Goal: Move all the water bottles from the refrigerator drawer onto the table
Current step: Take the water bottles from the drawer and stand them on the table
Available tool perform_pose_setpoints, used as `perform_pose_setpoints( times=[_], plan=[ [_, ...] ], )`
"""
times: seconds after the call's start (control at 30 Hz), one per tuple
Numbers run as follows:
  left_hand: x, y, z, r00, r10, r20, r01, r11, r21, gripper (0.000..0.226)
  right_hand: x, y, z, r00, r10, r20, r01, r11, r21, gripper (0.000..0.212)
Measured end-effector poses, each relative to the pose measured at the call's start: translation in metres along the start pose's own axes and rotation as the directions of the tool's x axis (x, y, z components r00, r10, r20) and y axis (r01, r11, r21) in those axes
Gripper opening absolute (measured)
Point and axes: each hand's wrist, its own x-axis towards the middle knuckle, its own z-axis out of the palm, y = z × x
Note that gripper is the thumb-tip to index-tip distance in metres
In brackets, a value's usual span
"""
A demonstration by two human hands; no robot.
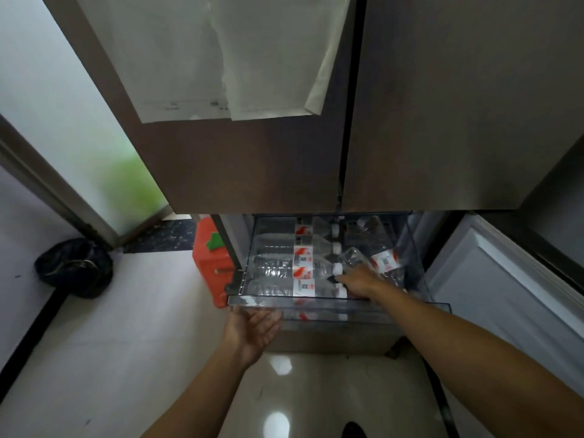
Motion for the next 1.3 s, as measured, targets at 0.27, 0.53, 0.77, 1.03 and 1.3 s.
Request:
perform_pose_setpoints(
  times=[0.27,0.53,0.77,1.03,1.3],
  plan=[
    [-0.021,0.017,-0.004,0.978,0.205,-0.044,-0.089,0.596,0.798,0.036,0.015,-0.01,0.009,0.966,0.051,0.253,-0.085,0.988,0.126,0.07],
    [-0.019,0.068,0.041,0.791,0.575,0.209,-0.357,0.156,0.921,0.027,-0.001,-0.017,-0.005,0.992,-0.12,-0.03,0.123,0.945,0.302,0.037],
    [0.023,0.063,0.095,0.715,0.492,0.496,-0.421,-0.263,0.868,0.022,-0.04,0.001,-0.095,0.904,-0.214,-0.369,0.23,0.973,-0.001,0.032],
    [0.071,0.004,0.153,0.743,0.026,0.669,-0.348,-0.839,0.418,0.046,-0.067,0.041,-0.14,0.846,-0.164,-0.507,0.132,0.986,-0.099,0.027],
    [0.093,-0.022,0.169,0.776,-0.067,0.628,-0.234,-0.954,0.188,0.053,-0.068,0.039,-0.13,0.832,-0.235,-0.502,0.11,0.958,-0.267,0.023]
  ],
)
